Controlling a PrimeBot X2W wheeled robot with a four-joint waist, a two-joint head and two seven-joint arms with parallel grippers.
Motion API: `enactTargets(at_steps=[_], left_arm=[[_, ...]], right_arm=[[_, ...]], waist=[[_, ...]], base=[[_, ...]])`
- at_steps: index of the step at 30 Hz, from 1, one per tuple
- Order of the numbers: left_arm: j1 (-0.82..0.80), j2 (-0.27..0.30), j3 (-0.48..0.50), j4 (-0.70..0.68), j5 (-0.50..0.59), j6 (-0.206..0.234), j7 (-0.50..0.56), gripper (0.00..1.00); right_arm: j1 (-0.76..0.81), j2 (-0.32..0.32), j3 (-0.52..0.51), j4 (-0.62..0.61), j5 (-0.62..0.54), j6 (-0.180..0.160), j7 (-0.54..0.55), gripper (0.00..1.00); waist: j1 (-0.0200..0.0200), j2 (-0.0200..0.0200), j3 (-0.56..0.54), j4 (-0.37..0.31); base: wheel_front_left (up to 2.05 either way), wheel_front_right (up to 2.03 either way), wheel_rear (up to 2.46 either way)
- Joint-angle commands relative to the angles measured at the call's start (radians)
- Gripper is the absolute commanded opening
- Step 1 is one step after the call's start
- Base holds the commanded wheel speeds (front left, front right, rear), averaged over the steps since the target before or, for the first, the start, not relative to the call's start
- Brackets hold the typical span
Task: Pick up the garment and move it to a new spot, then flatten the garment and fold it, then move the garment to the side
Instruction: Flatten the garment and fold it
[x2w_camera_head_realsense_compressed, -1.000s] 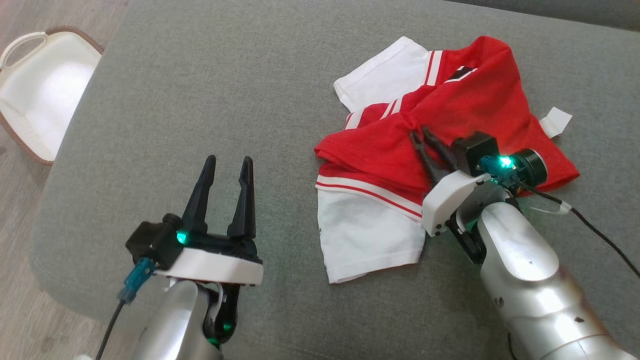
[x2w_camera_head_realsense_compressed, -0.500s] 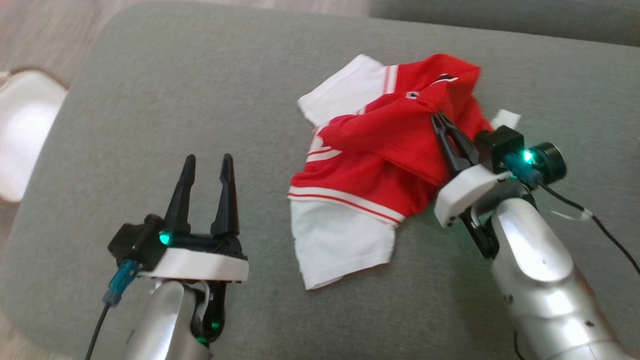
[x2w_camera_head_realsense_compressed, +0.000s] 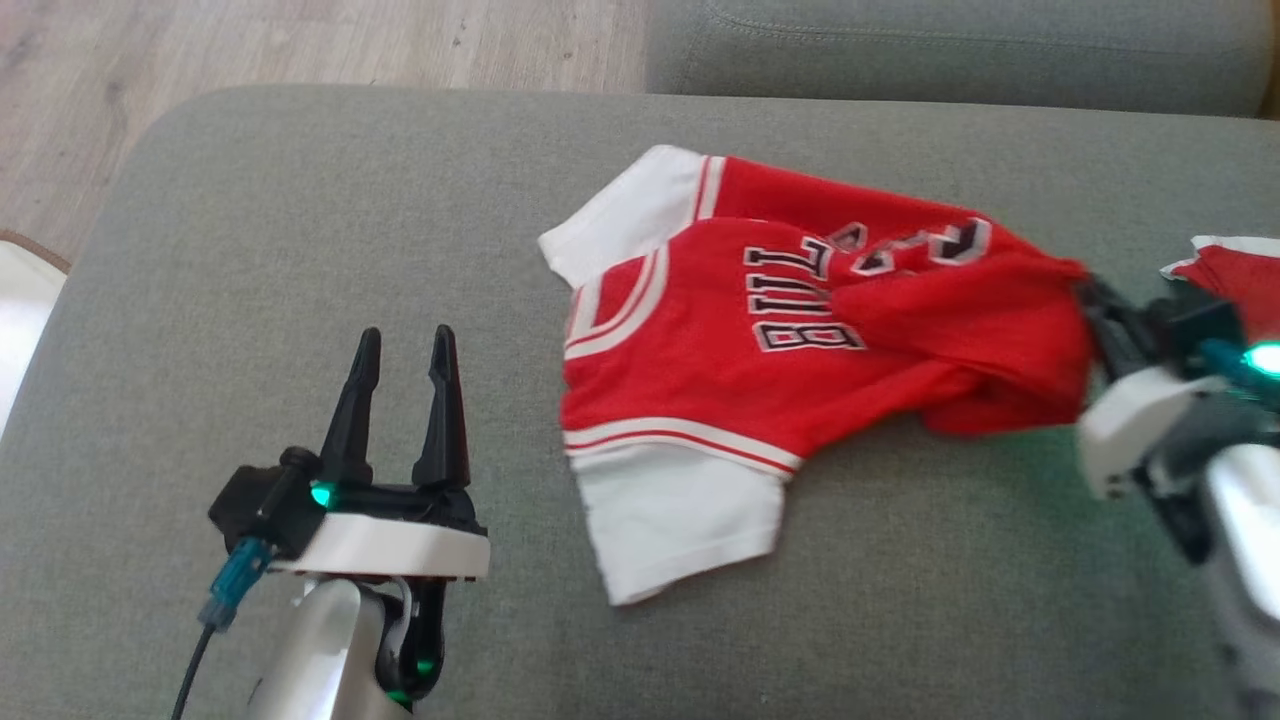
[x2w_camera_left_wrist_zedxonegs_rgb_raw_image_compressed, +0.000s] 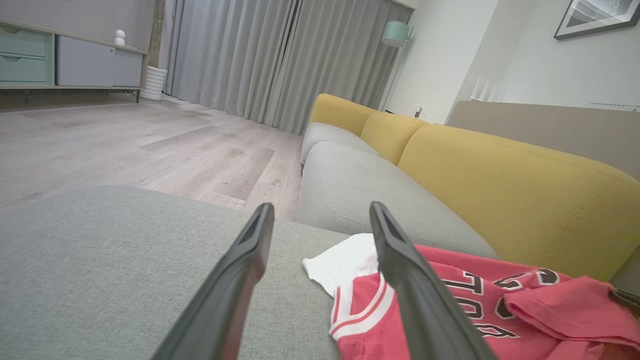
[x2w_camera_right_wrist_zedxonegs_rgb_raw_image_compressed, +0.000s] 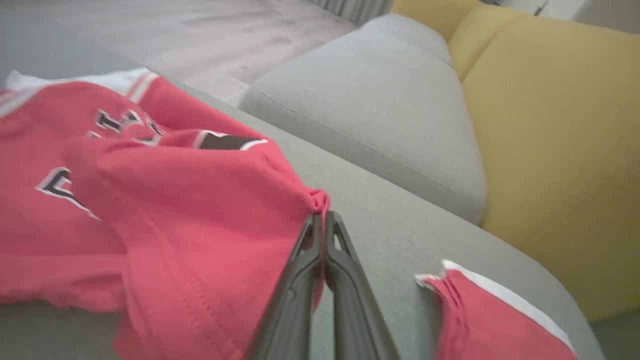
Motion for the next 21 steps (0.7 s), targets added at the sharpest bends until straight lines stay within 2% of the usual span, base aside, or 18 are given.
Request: enactTargets(at_steps=[1, 2, 5, 7, 13, 21], left_arm=[[-0.016, 0.008, 0.035, -0.034, 0.006, 0.004, -0.005, 1.00], [-0.016, 0.008, 0.034, -0.034, 0.006, 0.004, -0.005, 1.00], [-0.015, 0.008, 0.036, -0.032, 0.008, 0.004, -0.005, 1.00], [-0.014, 0.008, 0.040, -0.031, 0.011, 0.004, -0.005, 1.00], [-0.012, 0.008, 0.055, -0.029, 0.027, 0.000, -0.005, 1.00], [0.003, 0.008, 0.056, -0.036, 0.031, -0.001, -0.005, 1.00]], right_arm=[[0.001, -0.039, -0.008, -0.032, 0.005, -0.001, 0.021, 0.93], [0.007, -0.057, -0.022, -0.028, 0.001, -0.001, 0.041, 1.00], [0.014, -0.066, -0.094, -0.022, -0.009, -0.001, 0.080, 1.00], [0.012, -0.043, -0.152, -0.032, -0.025, -0.001, 0.082, 1.00], [0.020, 0.087, -0.232, -0.137, -0.061, -0.001, -0.014, 1.00], [0.156, 0.253, -0.186, -0.296, -0.065, -0.001, -0.186, 1.00]], waist=[[0.0001, -0.0001, -0.002, -0.002], [0.0001, -0.0001, -0.003, -0.004], [0.0001, -0.0001, -0.006, -0.011], [0.0001, -0.0001, -0.007, -0.018], [0.0001, -0.0001, -0.020, -0.047], [0.0001, -0.0001, -0.045, -0.092]], base=[[0.00, 0.00, 0.00], [0.00, 0.00, 0.00], [0.00, 0.00, 0.00], [0.00, 0.00, 0.00], [0.00, 0.00, 0.00], [0.00, 0.00, 0.00]])
